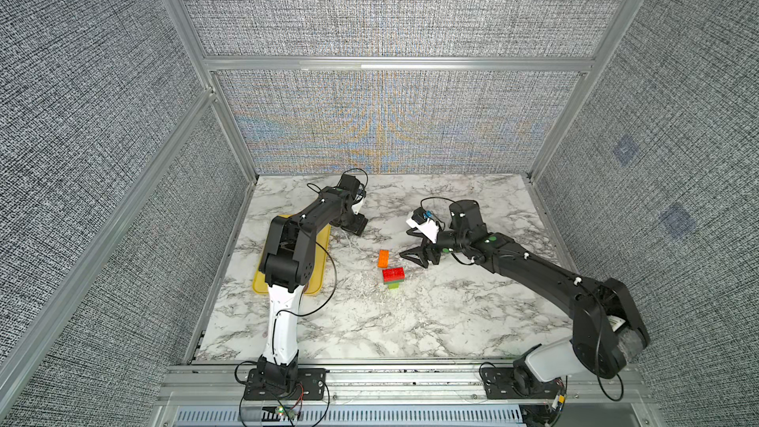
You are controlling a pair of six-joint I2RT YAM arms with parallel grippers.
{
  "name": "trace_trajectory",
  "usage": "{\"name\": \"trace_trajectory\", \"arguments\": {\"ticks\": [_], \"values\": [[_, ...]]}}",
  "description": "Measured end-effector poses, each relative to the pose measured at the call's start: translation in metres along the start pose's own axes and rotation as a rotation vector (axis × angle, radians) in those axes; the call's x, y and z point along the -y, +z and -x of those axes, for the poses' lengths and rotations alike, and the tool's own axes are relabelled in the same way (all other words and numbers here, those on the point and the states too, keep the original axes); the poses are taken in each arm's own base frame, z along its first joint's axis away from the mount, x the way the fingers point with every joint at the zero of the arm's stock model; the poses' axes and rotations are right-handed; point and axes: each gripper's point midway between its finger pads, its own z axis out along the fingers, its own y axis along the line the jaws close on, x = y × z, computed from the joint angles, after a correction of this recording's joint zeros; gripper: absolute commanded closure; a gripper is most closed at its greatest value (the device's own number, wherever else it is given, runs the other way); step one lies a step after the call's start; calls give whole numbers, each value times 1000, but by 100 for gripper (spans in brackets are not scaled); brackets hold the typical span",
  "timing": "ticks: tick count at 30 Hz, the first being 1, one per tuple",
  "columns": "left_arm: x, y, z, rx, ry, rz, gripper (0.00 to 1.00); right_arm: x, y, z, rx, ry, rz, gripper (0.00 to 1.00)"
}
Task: Assemble a carrot with lego
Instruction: Pick up the lego brick from the center of the board, then assemble the lego brick with the lego brick.
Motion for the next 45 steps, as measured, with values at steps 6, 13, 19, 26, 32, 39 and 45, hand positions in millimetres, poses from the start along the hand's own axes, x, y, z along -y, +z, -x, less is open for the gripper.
{"name": "trace_trajectory", "arguments": {"ticks": [6,13,19,26,32,39,45], "values": [[1,17,0,-61,27,-28,41,6,3,0,-6,23,-19,20],[1,22,7,-72,34,-51,49,9,4,1,-9,32,-29,20],[1,22,8,-78,46,-56,55,11,5,-3,-22,41,-38,21],[1,20,10,-73,53,-66,74,16,3,-6,-29,68,-61,20],[8,-24,8,-19,42,-82,79,43,-24,-20,4,205,-213,19],[45,-107,-8,127,50,-143,81,75,-61,-39,74,368,-426,19],[108,-155,-40,188,207,-256,84,84,-79,-69,76,451,-538,19]]}}
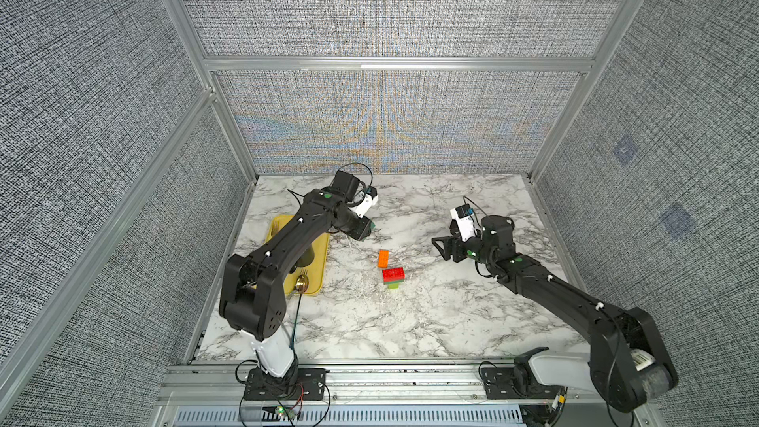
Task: Assemble a carrot with lego
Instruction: Assemble the lego brick with the lego brick.
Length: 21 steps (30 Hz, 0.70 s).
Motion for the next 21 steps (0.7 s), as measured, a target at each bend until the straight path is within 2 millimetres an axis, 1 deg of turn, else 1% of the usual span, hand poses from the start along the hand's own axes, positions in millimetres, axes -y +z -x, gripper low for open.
{"name": "trace_trajectory", "arguments": {"ticks": [2,4,5,7,11,14,17,21], "values": [[30,-3,-9,-14,122,-40,85,6,-2,-1,11,17,-20,19],[53,0,-21,-47,232,-77,86,14,-3,-1,21,29,-46,19],[63,2,-27,-67,287,-94,86,16,-3,-1,23,31,-52,19],[73,7,-34,-98,359,-114,86,21,-4,0,31,34,-64,19],[86,22,-34,-142,466,-142,85,26,-5,-2,31,42,-84,19],[91,33,-33,-169,513,-159,84,27,-6,-3,32,43,-88,19],[92,40,-33,-195,529,-168,84,29,-8,-2,35,43,-95,19],[92,45,-35,-212,540,-175,83,29,-8,-1,38,43,-98,20]]}}
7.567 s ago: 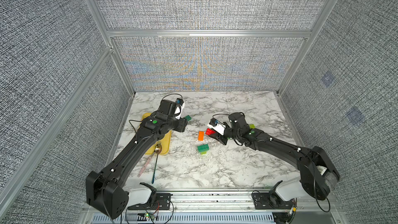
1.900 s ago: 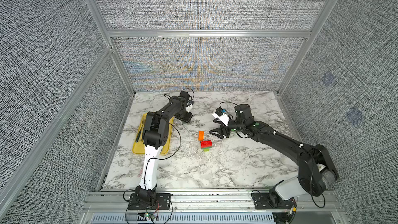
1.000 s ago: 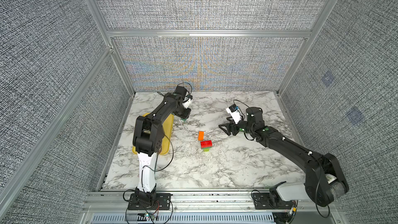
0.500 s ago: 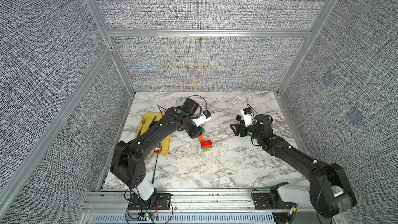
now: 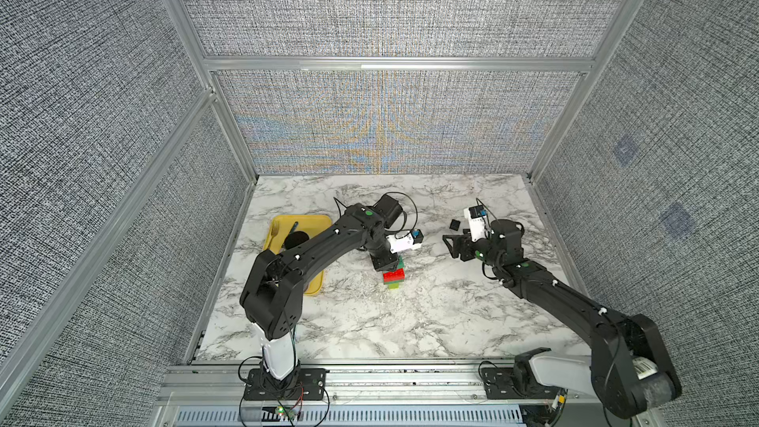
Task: Assemble a carrot with lego
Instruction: Assemble the lego brick with the lego brick.
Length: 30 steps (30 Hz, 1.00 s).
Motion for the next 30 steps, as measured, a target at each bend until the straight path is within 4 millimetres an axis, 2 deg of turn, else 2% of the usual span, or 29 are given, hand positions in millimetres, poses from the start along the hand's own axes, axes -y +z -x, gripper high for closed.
{"name": "trace_trajectory", "arguments": {"ticks": [22,30], "values": [[7,20,-7,-83,-19,-33,81,2,6,-10,-29,8,-1,20],[4,27,-8,-108,-20,-19,80,2,7,-13,-40,10,4,20]]}}
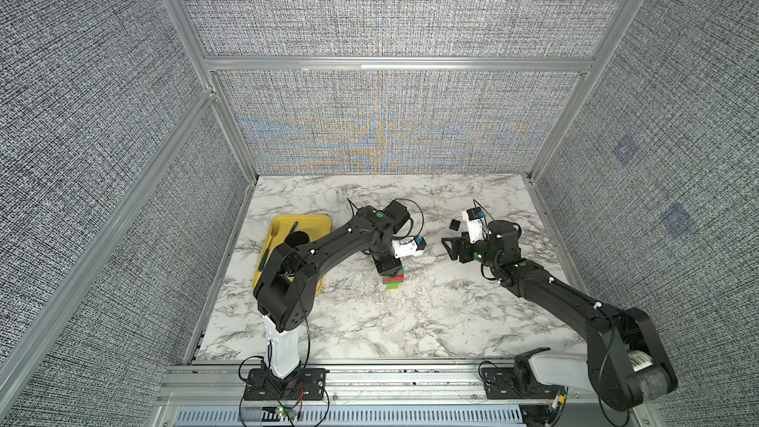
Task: Assemble a carrot with lego
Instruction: Assemble the lego brick with the lego brick.
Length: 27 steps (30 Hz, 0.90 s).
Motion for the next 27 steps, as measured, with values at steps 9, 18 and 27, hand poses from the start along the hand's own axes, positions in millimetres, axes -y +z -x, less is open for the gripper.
{"name": "trace_trajectory", "arguments": {"ticks": [9,18,27], "values": [[3,3,1,-10,6,-7,80,0,1,-2,-6,1,4,20],[1,11,-5,-51,-1,19,87,-1,2,-3,-12,3,12,20],[2,25,-12,-94,-22,48,90,-1,3,-5,-17,4,12,20]]}}
